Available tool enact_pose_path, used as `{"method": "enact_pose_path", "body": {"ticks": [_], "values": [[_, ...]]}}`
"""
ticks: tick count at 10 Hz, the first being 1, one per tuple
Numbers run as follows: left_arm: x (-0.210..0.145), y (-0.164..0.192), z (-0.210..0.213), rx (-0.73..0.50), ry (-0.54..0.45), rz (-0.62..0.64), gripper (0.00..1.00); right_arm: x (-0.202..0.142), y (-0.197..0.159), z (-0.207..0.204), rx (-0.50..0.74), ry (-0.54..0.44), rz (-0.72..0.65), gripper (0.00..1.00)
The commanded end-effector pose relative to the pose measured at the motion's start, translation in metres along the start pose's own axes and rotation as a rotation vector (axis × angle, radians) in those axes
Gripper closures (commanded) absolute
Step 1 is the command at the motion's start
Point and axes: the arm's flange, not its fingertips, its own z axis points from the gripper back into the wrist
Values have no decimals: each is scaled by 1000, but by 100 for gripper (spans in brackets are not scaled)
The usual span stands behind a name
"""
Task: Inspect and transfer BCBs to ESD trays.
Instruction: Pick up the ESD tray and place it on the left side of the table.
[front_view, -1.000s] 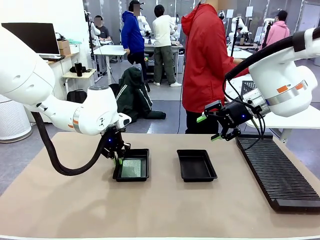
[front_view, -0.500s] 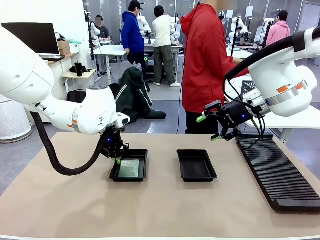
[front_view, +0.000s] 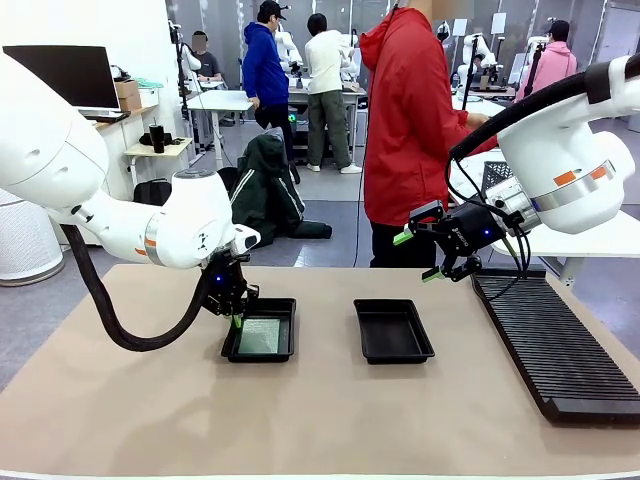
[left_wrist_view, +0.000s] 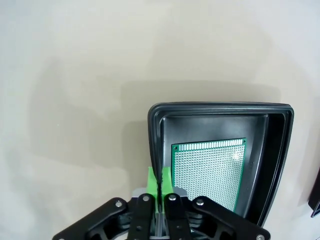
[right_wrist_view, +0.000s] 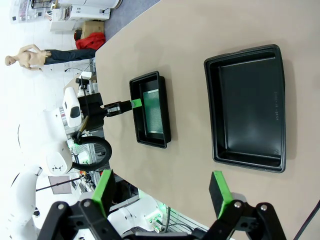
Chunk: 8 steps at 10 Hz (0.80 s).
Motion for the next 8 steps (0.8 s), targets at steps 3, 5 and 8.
{"method": "enact_pose_path", "body": {"ticks": [3, 5, 8], "values": [[0, 0, 0, 0, 0, -1, 96, 1, 1, 1, -2, 0, -1, 0], [-1, 27, 8, -119, 3, -6, 96, 1, 1, 1, -2, 0, -1, 0], [-9, 74, 20, -192, -13, 18, 96, 1, 1, 1, -2, 0, -1, 0]]}}
